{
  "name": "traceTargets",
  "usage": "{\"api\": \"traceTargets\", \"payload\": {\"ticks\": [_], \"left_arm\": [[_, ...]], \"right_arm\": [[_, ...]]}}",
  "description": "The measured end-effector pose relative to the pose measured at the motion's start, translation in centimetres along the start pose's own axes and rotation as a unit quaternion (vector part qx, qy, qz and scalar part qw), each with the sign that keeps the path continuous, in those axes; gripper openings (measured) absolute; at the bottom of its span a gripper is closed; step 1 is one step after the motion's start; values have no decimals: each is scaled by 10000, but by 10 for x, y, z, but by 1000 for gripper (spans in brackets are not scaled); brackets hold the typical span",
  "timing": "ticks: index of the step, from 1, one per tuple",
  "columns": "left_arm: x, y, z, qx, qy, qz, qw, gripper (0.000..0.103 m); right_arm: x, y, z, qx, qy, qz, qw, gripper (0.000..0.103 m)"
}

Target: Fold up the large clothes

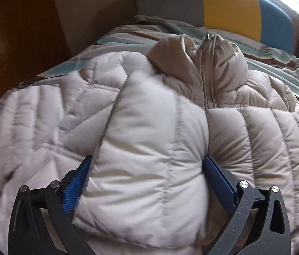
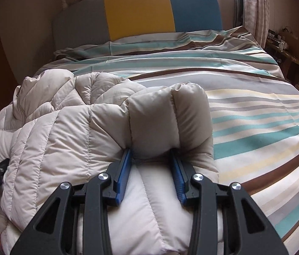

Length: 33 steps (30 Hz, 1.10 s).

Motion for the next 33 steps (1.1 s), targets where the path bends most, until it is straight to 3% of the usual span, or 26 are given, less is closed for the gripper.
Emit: {"api": "traceTargets", "payload": {"ticks": [8, 13, 16, 18, 21, 26, 33], "left_arm": [[-1, -7, -2, -119, 39, -18, 9999, 100], [-1, -12, -10, -133, 100, -42, 9999, 100], [0, -13, -12, -118, 77, -62, 9999, 100], [0, -12, -10, -96, 65, -70, 9999, 100], [3, -10, -6, -66, -6, -111, 9999, 100], [7, -9, -7, -28, -121, -175, 9998, 100], [33, -19, -35, -44, -755, -295, 9967, 100]], "right_arm": [[2, 1, -5, -114, -63, -66, 9999, 37], [11, -2, -42, -671, 498, -270, 9961, 39], [30, -10, -49, -496, 756, -766, 9930, 42], [35, -17, -39, -271, 515, -903, 9942, 52], [33, -19, -18, 96, 467, -796, 9957, 54], [40, -23, -16, 36, 189, -1043, 9944, 54], [39, -23, -14, 13, 188, -1035, 9945, 54]]}}
Point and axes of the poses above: each gripper's, at about its wrist camera, not at the fingertips, and z roughly the way its jaws point, x to its left, y to its top, the point moved 2 cm from there along z, roughly the way its jaws point, and after that the axes turned 3 degrees about -x, right-handed, at the moved point
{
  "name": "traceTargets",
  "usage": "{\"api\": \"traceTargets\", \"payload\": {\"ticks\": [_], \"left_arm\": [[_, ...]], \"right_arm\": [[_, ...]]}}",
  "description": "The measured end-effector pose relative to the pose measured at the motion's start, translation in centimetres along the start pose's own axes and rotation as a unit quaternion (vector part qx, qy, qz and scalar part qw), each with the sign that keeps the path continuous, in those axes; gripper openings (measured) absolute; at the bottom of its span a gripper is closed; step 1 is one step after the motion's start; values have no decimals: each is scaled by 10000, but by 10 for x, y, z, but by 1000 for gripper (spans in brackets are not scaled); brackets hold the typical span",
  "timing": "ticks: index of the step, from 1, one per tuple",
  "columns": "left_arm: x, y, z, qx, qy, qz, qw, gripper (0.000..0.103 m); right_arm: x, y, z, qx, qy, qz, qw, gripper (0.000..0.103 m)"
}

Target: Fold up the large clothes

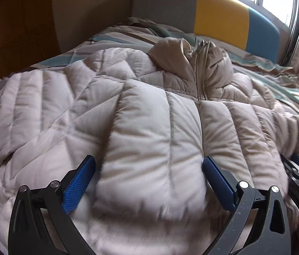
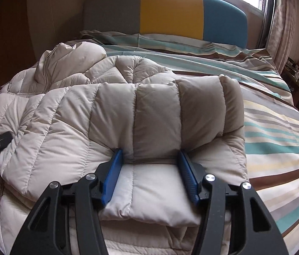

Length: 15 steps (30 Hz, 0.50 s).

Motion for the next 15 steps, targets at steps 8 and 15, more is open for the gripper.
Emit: {"api": "traceTargets", "payload": {"ticks": [8, 15], "left_arm": [[62, -4, -49, -312, -120, -571, 9978, 100], [180, -12, -75, -376, 582, -1706, 9829, 100]], "right_arm": [[4, -2, -3, -9, -22, -17, 10000, 54], [4, -2, -2, -6, -27, -17, 10000, 55]]}}
Point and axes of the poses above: each gripper's, at about its wrist camera, not at the fingertips, and z roughly the way its jaws point, x to its left, y to its top, the point moved 2 cm from there along z, roughly the way its jaws point, and after that the axes turned 3 degrees about -x, right-handed, at the moved point
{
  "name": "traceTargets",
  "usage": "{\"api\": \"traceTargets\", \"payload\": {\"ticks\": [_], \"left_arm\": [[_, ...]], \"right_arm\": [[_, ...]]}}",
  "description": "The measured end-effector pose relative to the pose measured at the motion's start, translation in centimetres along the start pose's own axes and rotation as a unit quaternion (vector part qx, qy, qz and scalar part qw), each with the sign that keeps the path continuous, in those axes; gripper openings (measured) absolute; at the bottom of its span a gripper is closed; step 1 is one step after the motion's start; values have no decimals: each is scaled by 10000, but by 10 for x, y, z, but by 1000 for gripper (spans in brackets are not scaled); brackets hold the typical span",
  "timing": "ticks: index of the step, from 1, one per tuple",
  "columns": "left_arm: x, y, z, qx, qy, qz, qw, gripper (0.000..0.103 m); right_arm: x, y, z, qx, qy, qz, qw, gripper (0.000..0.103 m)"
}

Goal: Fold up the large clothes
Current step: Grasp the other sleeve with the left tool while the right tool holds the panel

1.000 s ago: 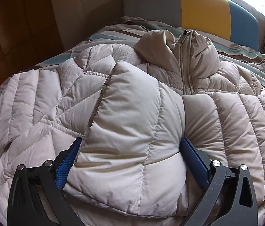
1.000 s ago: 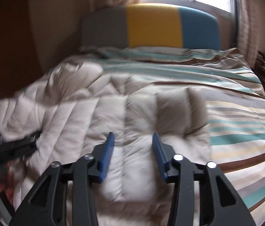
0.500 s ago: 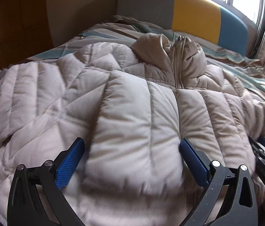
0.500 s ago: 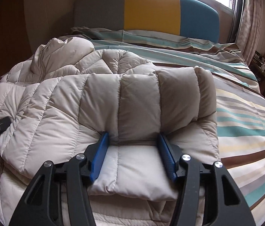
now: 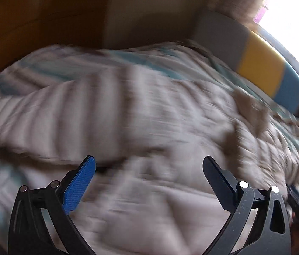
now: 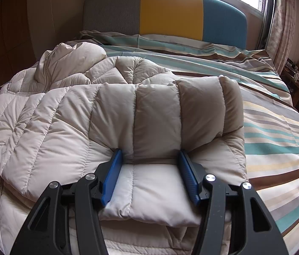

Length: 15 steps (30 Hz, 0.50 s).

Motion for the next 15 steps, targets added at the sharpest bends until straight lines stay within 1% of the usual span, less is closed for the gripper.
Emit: {"api": "traceTargets", "payload": {"ticks": [2, 4, 6, 8, 11, 14, 15], "left_arm": [[35, 4, -3, 0, 177, -440, 9989, 100], [72, 6, -10, -47, 409, -862, 9954, 100], [101, 7, -16, -123, 567, -1216, 9909, 100], [139, 7, -23, -124, 727, -1704, 9826, 100], [180, 7, -26, -79, 772, -2322, 9696, 100], [211, 3, -26, -63, 781, -2930, 9529, 100], [222, 1, -26, -52, 791, -3142, 9460, 99]], "right_arm": [[-1, 0, 0, 1, 0, 0, 10000, 55], [-1, 0, 0, -2, 3, 3, 10000, 55], [-1, 0, 0, -1, 2, 3, 10000, 55], [-1, 0, 0, -1, -1, 1, 10000, 55], [-1, 0, 0, -2, 4, 7, 10000, 55], [-1, 0, 0, -2, -5, 0, 10000, 55], [-1, 0, 0, -3, 0, 3, 10000, 55]]}}
Point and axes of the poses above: each gripper's, at about its wrist camera, not at the fingertips, and z roughly the way its jaws point, x to its left, y to its top, the point moved 2 cm from there along z, roughly the way its jaws point, and after that the axes turned 3 degrees about -x, right-handed, at the moved point
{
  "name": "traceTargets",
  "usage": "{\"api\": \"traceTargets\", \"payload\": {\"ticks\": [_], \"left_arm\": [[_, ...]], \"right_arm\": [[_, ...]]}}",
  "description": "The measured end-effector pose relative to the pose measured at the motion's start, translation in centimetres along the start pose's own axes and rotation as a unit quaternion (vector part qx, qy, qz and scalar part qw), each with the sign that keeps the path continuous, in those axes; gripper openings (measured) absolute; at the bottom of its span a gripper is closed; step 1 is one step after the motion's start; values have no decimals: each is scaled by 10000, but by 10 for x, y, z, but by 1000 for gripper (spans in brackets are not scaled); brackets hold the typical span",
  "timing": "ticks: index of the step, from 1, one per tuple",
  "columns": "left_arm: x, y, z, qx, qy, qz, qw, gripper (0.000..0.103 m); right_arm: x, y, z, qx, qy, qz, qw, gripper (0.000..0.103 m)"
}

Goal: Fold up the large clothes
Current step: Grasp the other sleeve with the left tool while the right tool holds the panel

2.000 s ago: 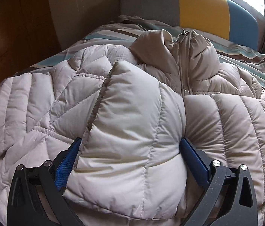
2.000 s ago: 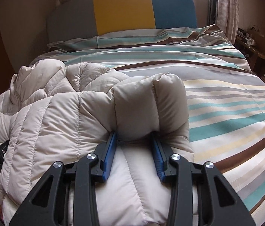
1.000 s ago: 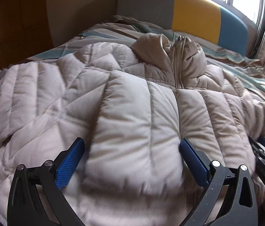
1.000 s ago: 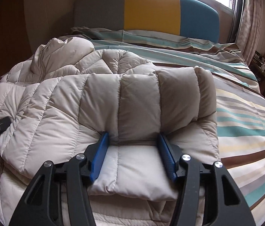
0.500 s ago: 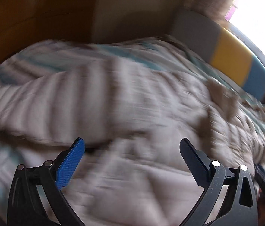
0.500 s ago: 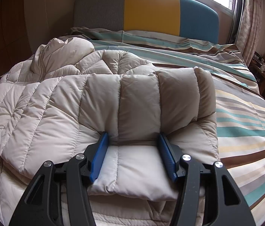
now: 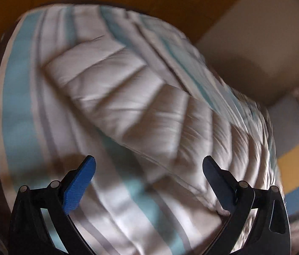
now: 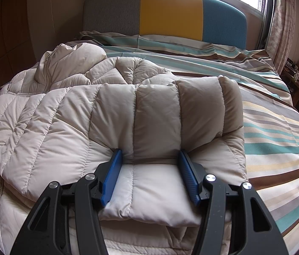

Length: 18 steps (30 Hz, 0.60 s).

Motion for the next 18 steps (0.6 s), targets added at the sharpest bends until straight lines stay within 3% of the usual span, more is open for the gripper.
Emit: {"api": "traceTargets", "payload": {"ticks": [8, 10, 13, 14, 15, 18], "left_arm": [[8, 19, 13, -334, 9, -345, 9988, 96], [3, 20, 18, -389, 118, -352, 9986, 89], [-2, 22, 25, -487, 381, -243, 9978, 63], [-2, 22, 27, -499, 343, -249, 9979, 42], [-1, 22, 28, -467, 331, -280, 9980, 29], [2, 23, 27, -574, 306, -381, 9972, 12]], "right_arm": [[0, 0, -1, -2, 3, 4, 10000, 55], [0, 0, 0, -1, 4, 5, 10000, 55], [0, 0, 0, -2, 4, 6, 10000, 55], [0, 0, 0, -1, 4, 6, 10000, 55], [1, 0, -1, -2, 6, 8, 10000, 55], [0, 0, 0, -1, 6, 9, 10000, 55]]}}
Point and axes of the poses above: each gripper's, at about its wrist camera, not at the fingertips, and z roughly the way its jaws point, x to its left, y to its top, the point moved 2 cm from there along z, roughly the way its jaws point, and after that the axes turned 3 degrees about -x, right-handed, at the moved point
